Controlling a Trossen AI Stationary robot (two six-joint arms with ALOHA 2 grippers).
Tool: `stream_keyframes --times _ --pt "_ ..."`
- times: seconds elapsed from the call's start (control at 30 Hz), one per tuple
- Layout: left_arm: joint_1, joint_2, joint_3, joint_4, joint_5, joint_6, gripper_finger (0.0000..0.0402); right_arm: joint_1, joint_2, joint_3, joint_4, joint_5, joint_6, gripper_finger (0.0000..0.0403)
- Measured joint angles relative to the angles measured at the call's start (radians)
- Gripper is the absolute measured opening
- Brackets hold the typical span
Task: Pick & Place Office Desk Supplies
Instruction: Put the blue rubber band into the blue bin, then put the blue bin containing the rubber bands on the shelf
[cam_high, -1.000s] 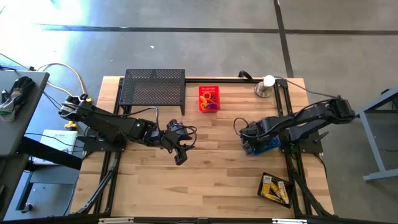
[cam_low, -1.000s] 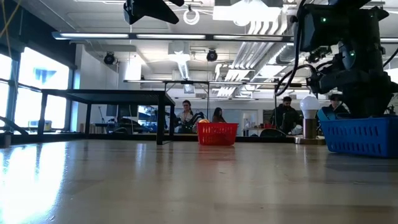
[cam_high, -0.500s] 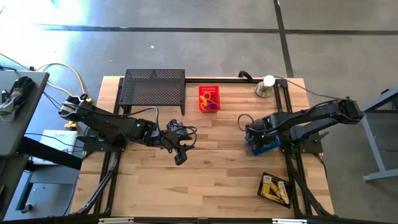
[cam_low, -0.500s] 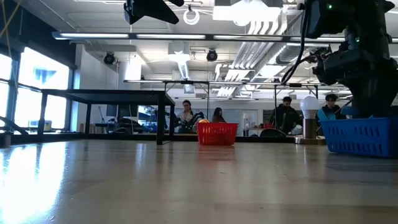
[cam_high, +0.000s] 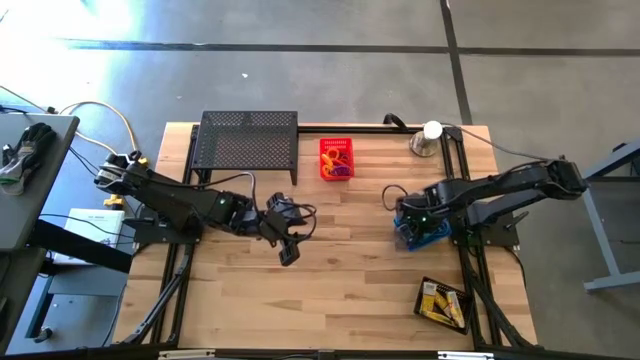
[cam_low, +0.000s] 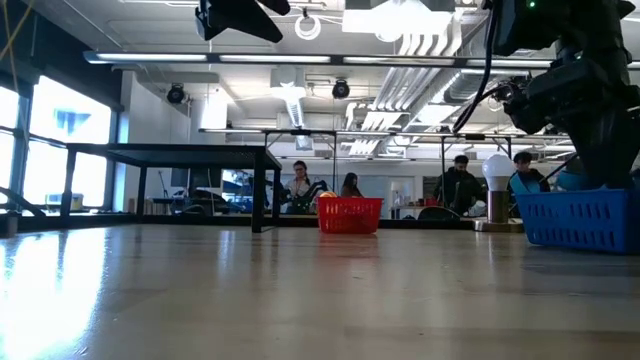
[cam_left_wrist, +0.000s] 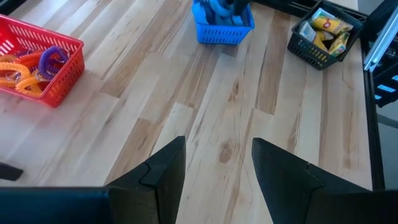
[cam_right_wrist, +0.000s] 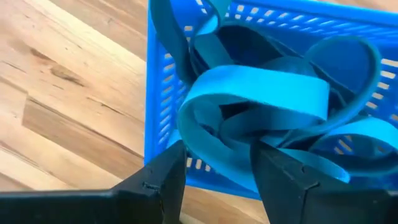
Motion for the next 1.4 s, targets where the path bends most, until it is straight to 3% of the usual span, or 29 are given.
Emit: stream_keyframes --times 0.33,0.7,0.87,1.07,1.2,1.4 --pt "-0.001 0.000 0.000 -0.001 0.000 0.000 0.0179 0.000 -0.034 0.001 -0.026 0.032 -0.006 0.0165" --pt "-0.001 0.000 0.000 -0.013 0.000 -0.001 0.0179 0.001 -0.168 0.019 -0.050 0.034 0.018 0.0165" --pt "-0.001 0.000 0.000 -0.012 0.000 -0.003 0.0179 0.033 -0.228 0.026 0.075 0.041 -0.035 0.0165" --pt "-0.016 0.000 0.000 -0.024 0.022 -0.055 0.0179 0.147 -0.209 0.026 0.279 0.083 -0.139 0.0165" --pt "-0.042 0.000 0.000 -0.047 0.036 -0.079 0.0179 0.199 -0.170 0.026 0.248 0.139 -0.096 0.0165" --pt "-0.074 0.000 0.000 -0.052 0.035 -0.148 0.0179 0.228 -0.118 0.026 0.169 0.115 -0.042 0.0165"
